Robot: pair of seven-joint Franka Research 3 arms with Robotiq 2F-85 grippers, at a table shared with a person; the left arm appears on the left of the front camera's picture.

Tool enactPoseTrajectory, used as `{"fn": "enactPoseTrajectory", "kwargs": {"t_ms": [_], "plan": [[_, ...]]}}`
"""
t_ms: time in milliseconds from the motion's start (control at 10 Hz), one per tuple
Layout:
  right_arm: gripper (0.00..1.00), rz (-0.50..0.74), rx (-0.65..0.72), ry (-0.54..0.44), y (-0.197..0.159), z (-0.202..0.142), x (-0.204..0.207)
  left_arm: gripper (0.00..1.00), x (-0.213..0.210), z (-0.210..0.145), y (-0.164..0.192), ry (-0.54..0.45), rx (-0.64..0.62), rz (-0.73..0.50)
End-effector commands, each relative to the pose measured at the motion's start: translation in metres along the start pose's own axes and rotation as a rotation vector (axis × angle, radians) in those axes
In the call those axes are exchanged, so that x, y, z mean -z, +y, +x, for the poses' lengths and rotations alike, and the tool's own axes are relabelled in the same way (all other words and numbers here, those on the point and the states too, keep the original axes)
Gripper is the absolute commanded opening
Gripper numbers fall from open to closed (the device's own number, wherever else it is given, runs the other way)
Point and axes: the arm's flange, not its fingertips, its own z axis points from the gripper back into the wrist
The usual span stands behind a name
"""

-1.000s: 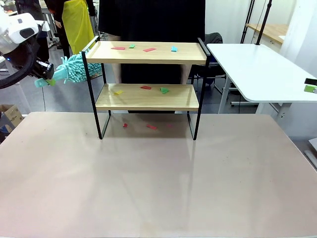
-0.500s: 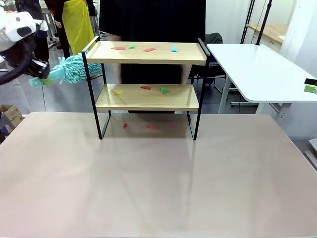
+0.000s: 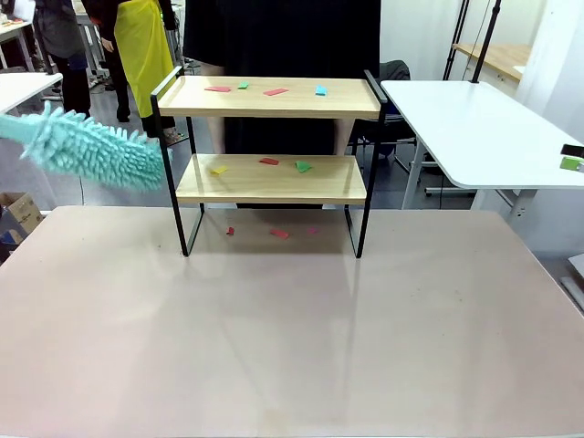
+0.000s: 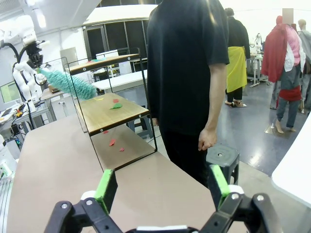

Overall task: Clean the shelf.
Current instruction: Clean the specific section of the Shelf indicated by the human with the Duster.

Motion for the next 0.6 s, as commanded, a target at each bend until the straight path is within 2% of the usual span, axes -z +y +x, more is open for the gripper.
{"fn": "enactPoseTrajectory", "kwargs": {"t_ms": [0,200,500], "plan": [[1.00,0.001,-0.005,0.000,0.001,0.002,0.001,0.13,-0.002,-0.004,-0.010,0.186,0.314,-0.029],[1.00,0.001,-0.005,0.000,0.001,0.002,0.001,0.13,-0.001,-0.019,-0.032,0.289,0.529,-0.059],[1.00,0.001,-0.005,0.000,0.001,0.002,0.001,0.13,0.008,-0.028,-0.069,0.312,0.743,-0.050]]}}
